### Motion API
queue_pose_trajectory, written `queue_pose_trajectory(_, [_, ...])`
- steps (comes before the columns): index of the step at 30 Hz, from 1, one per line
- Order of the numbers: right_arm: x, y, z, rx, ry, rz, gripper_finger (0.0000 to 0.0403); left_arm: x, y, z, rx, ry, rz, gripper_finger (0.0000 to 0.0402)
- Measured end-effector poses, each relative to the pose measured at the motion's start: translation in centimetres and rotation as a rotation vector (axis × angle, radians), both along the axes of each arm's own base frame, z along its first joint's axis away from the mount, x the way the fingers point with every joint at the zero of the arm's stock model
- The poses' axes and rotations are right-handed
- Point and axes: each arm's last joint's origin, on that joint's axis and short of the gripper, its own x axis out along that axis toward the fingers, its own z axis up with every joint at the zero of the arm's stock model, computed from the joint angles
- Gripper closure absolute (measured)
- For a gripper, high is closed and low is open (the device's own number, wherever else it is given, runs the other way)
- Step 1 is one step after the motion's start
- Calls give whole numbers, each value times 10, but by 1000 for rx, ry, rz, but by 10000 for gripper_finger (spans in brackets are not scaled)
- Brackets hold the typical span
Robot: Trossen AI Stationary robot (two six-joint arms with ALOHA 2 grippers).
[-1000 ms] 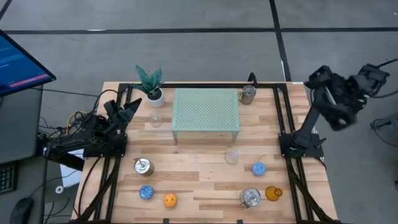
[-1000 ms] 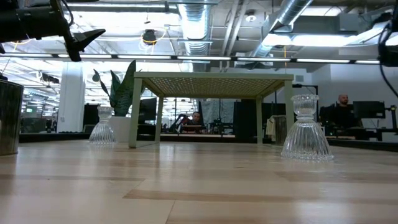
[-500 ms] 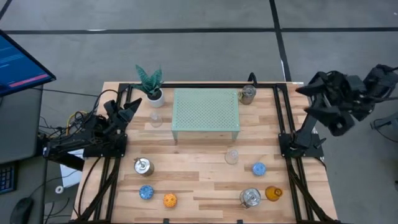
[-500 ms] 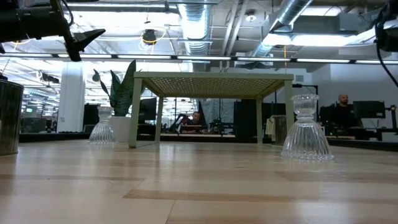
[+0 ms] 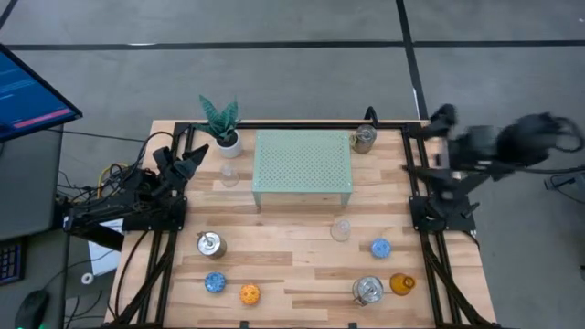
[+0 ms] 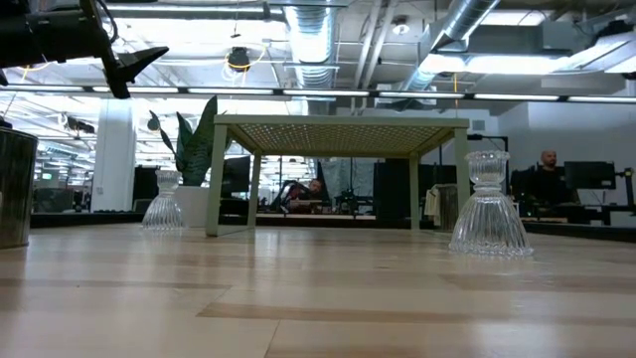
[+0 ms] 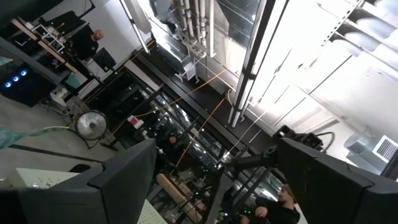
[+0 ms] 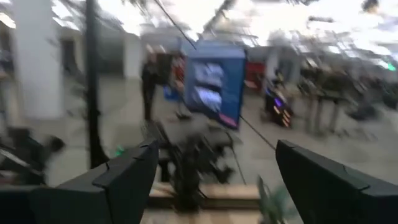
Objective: Pick & Place candle stick holders
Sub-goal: Put the top silver scented candle on the shelf
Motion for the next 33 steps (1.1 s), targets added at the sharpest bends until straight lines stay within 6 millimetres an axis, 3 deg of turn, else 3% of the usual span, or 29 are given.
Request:
queue_pose_trajectory(3, [33,-19,-15,22,137,-96,92,0,0,0,0,0,0,64])
queue_pose_trajectory(6, [47,-49,-28,59,277,-281,92,0,0,0,0,0,0,64])
queue_pose_trajectory(13, [37,-121,-56,145,651,-733,91,0,0,0,2,1,-4,64])
queue_pose_trajectory(17, [32,-157,-77,183,898,-864,91,0,0,0,3,1,-6,64])
queue_pose_trajectory(25, [55,-227,-124,275,1235,-755,91,0,0,0,4,2,-9,64])
queue_pose_trajectory(33, [77,-279,-176,368,1387,-478,91,1,-1,0,20,3,-53,64])
